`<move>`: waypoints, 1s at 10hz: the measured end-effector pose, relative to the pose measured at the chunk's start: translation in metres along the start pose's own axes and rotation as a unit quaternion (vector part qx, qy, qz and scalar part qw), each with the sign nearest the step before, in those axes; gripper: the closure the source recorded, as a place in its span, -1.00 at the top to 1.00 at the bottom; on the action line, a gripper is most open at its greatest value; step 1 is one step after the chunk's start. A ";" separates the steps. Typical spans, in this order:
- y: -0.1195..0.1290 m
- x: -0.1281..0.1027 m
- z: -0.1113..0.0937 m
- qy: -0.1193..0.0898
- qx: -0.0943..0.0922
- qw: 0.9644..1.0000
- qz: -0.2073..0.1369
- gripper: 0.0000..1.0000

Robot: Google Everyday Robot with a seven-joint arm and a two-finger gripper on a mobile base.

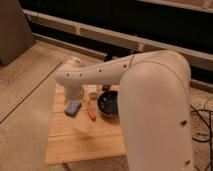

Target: Place the white sponge in the ceramic cup

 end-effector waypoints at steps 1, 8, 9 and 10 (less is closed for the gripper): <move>0.013 0.000 0.011 0.005 -0.007 1.000 -0.020 0.30; 0.012 -0.007 0.016 -0.010 -0.032 0.999 0.019 0.30; 0.012 -0.018 0.020 -0.030 -0.059 0.996 0.067 0.30; 0.012 -0.023 0.021 -0.038 -0.069 0.993 0.086 0.30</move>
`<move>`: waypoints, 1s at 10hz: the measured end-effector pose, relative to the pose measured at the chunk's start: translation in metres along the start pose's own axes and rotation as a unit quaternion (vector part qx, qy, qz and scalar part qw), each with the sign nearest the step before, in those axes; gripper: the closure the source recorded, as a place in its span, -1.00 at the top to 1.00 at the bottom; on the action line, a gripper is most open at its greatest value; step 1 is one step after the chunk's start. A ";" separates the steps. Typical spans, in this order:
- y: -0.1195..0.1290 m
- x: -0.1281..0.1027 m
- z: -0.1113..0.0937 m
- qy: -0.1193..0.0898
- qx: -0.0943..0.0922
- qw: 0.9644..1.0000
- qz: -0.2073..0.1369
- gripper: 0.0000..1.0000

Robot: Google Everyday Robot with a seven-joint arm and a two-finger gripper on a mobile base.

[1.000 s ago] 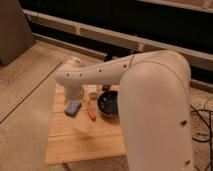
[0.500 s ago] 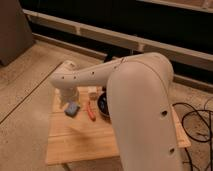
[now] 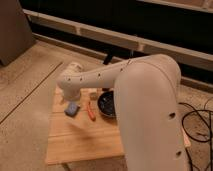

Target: Place the white sponge in the ceramic cup

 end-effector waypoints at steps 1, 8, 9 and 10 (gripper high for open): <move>0.011 -0.006 -0.001 -0.011 -0.022 0.999 0.030 0.30; -0.035 -0.006 0.062 0.021 0.060 0.997 0.039 0.30; -0.037 -0.007 0.077 0.031 0.087 0.995 0.027 0.30; -0.036 -0.011 0.083 0.034 0.096 0.995 0.023 0.30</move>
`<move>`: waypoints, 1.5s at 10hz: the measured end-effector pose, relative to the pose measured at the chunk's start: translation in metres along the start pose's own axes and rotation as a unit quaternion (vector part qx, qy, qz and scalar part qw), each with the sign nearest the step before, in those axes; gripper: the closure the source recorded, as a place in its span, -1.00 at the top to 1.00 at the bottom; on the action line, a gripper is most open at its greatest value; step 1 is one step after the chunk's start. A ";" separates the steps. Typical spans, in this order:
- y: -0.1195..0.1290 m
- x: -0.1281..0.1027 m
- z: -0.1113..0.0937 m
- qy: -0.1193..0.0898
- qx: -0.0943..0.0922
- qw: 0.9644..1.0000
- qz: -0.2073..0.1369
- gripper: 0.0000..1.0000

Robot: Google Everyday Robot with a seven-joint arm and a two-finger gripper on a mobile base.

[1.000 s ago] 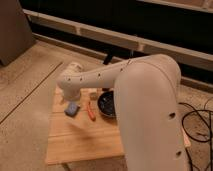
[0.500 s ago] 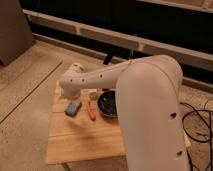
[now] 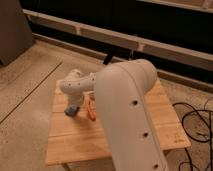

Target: Place the white sponge in the ceramic cup

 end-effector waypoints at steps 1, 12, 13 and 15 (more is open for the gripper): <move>0.003 -0.006 0.004 -0.001 0.008 1.000 -0.004 0.30; 0.039 -0.018 0.022 0.000 -0.023 0.999 -0.039 -0.44; 0.041 -0.018 0.021 -0.002 -0.031 0.998 -0.048 -0.68; 0.038 -0.026 0.008 -0.029 -0.032 0.996 -0.073 -0.99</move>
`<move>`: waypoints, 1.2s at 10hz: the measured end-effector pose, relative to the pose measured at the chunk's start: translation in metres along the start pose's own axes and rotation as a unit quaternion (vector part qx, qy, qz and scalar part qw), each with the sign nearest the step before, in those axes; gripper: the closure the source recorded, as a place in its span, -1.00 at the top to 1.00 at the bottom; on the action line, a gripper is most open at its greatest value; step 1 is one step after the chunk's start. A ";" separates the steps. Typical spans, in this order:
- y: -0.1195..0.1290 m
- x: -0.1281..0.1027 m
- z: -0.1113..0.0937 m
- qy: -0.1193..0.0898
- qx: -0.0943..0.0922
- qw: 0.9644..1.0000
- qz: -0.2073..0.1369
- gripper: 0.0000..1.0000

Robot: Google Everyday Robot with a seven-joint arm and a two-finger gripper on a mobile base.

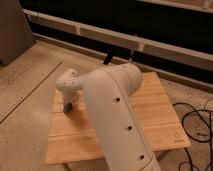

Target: Place the white sponge in the ceramic cup

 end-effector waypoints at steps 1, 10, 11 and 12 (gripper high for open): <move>0.003 -0.006 -0.010 -0.018 -0.001 1.000 -0.014 -1.00; 0.027 -0.008 -0.094 -0.131 -0.003 0.988 -0.077 -1.00; 0.027 -0.007 -0.094 -0.130 -0.002 0.988 -0.078 -1.00; 0.026 -0.008 -0.096 -0.134 0.001 0.988 -0.081 -1.00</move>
